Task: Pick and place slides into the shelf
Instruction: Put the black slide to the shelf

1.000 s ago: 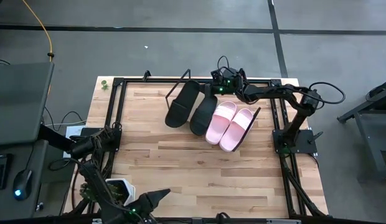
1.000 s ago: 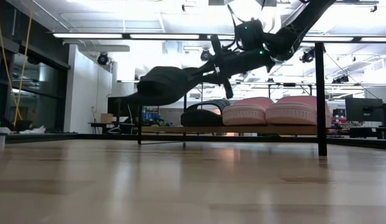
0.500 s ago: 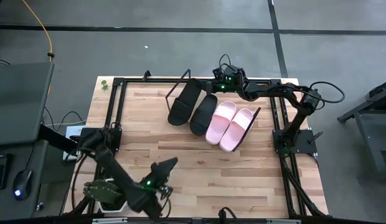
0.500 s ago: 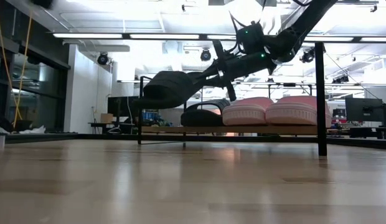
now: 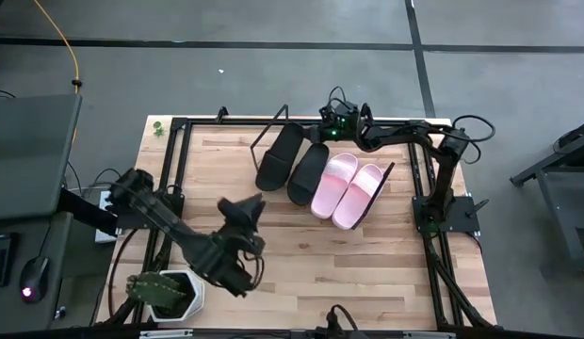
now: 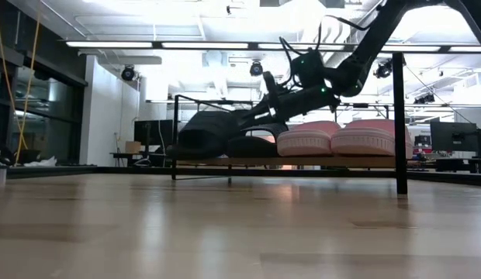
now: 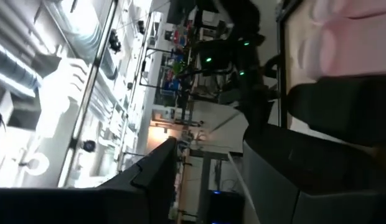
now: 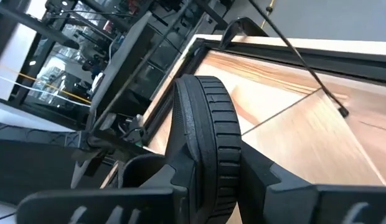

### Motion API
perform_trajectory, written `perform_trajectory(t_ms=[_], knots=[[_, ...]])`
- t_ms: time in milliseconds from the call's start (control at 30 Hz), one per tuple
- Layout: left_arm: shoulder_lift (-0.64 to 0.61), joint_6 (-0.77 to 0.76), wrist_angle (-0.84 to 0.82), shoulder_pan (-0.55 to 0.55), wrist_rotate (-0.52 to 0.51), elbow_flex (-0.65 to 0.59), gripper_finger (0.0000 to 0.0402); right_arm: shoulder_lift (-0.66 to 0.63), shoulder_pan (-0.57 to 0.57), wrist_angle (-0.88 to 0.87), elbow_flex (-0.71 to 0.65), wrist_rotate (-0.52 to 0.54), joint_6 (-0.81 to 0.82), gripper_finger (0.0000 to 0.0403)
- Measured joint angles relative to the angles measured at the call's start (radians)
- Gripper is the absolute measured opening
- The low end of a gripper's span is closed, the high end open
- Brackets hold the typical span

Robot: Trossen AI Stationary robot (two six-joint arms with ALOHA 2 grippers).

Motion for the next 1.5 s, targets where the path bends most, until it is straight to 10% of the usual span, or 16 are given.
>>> perform_trajectory(t_ms=[1500], knots=[[-0.263, 0.067, 0.001, 0.002, 0.038, 0.000, 0.0167, 0.001, -0.045, -0.121, 0.000, 0.087, -0.083, 0.0094]])
